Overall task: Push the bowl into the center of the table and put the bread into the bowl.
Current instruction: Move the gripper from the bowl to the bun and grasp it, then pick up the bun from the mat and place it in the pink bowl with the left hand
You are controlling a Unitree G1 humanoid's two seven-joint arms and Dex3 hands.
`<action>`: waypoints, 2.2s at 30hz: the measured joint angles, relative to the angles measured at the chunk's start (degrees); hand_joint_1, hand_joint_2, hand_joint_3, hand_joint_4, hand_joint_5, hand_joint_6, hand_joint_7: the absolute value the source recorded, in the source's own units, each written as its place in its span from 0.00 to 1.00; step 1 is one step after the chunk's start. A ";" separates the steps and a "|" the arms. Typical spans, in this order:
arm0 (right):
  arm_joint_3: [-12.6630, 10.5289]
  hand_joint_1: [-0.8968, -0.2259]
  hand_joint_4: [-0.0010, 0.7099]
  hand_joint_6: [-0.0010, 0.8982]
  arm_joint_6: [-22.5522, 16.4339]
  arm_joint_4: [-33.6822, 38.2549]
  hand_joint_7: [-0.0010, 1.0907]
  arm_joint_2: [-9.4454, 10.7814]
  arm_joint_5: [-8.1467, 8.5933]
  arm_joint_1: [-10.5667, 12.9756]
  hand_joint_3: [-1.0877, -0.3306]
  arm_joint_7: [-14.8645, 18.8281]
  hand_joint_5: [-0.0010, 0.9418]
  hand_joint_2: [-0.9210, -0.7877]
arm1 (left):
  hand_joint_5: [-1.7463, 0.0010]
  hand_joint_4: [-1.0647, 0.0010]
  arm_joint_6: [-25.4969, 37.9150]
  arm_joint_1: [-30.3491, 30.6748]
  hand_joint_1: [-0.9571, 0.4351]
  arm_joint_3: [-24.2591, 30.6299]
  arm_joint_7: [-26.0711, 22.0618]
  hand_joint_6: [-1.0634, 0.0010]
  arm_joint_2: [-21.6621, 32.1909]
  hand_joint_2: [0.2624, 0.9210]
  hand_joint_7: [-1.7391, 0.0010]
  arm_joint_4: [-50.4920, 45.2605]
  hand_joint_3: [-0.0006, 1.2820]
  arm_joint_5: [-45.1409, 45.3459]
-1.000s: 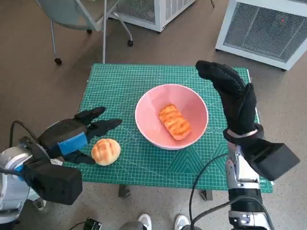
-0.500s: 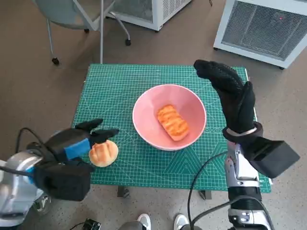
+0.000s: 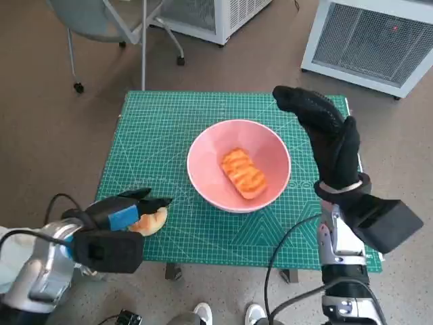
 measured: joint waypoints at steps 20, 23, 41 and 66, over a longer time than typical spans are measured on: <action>-0.02 0.21 0.18 0.00 0.47 -0.88 0.48 0.10 -0.01 0.72 0.40 -0.02 0.00 0.00 | 0.30 0.40 -17.66 -1.81 0.69 -1.50 19.43 0.42 -0.09 1.00 0.34 8.74 0.07 6.97; -0.06 0.21 0.18 0.00 0.47 -0.90 0.48 0.09 -0.01 0.81 0.40 -0.02 0.00 0.00 | 0.27 0.43 -19.29 -1.27 0.69 0.30 19.75 0.44 0.03 1.00 0.33 7.78 0.09 5.25; -0.31 0.21 0.18 0.00 0.43 -0.46 0.48 0.13 -0.16 0.76 0.41 -0.13 0.00 0.00 | 0.24 0.47 -20.63 -8.96 0.69 11.28 19.44 0.50 -0.69 1.00 0.29 -1.15 0.13 -5.51; -1.00 0.21 0.18 0.00 0.26 0.00 0.48 0.02 -0.17 0.62 0.41 -0.12 0.00 0.00 | 0.37 0.26 -14.05 -34.14 0.69 -2.98 21.11 0.37 -20.62 0.99 0.38 8.11 0.02 2.70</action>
